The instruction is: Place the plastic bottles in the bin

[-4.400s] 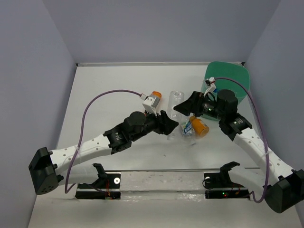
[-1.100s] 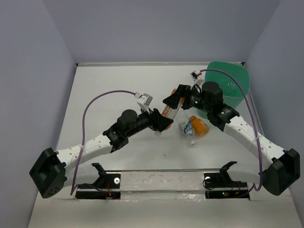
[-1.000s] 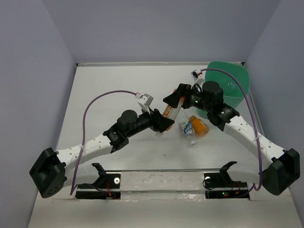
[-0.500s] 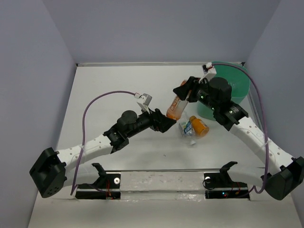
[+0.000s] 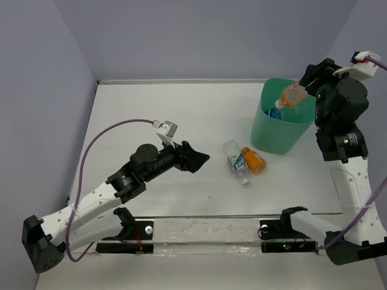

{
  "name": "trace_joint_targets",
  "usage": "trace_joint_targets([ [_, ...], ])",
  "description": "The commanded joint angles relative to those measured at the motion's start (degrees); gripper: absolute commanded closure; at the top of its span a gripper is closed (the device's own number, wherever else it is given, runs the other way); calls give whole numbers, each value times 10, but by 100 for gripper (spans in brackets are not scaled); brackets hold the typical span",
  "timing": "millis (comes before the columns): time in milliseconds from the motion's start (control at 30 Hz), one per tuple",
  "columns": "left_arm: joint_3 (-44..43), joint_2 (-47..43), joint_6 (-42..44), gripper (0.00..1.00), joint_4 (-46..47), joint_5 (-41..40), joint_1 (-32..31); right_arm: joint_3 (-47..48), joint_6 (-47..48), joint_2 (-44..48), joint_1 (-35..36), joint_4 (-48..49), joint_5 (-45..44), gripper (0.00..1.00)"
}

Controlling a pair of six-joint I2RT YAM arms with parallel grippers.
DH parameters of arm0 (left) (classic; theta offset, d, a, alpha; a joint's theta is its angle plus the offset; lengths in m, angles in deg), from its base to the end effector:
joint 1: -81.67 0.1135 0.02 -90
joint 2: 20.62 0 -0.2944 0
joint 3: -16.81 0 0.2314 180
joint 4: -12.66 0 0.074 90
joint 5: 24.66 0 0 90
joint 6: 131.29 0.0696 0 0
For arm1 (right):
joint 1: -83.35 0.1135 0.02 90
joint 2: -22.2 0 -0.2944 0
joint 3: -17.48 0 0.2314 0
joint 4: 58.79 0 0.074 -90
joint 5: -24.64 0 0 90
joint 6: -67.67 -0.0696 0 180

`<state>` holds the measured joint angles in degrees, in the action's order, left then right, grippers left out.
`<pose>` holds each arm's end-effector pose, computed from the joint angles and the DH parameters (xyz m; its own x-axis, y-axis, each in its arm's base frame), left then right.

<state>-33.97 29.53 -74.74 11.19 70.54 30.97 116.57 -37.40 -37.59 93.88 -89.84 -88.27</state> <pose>0.1256 -0.1634 0.3400 -0.4642 -0.2996 -0.8335 0.6858 0.4740 -0.5523 0.1894 0.0076 0.5343 0.1909 0.2791 -0.9411 0.1665 0.9356 0.3112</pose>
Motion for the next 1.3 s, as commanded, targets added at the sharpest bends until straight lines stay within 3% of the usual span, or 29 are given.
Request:
trace_joint_targets([
  [0,-82,-60,62,1,-131,-40,-5,2,53,-78,-31,-12,-75,75],
  [233,-129,-94,107,1,-253,-121,-4,8,75,-128,-45,-8,-77,70],
  [267,-131,-96,115,1,-260,-129,-4,18,82,-139,-45,-14,-73,48],
  [333,-133,-98,122,1,-274,-158,-3,39,80,-148,-45,-59,-63,15],
  [400,-134,-99,132,1,-280,-190,-4,59,72,-150,-45,-91,-33,7],
  [533,-129,-98,137,1,-275,-236,-3,60,45,-125,-39,-141,31,6],
  [733,-107,-95,144,1,-251,-259,0,-41,43,-39,83,-151,33,8],
  [933,-91,-87,149,1,-240,-233,38,-130,13,-10,157,-182,170,18],
  [1067,-78,-103,151,1,-229,-215,67,-217,3,-42,211,-176,202,11],
  [1267,-70,-111,154,1,-221,-198,92,-242,-5,-102,225,-146,219,4],
])
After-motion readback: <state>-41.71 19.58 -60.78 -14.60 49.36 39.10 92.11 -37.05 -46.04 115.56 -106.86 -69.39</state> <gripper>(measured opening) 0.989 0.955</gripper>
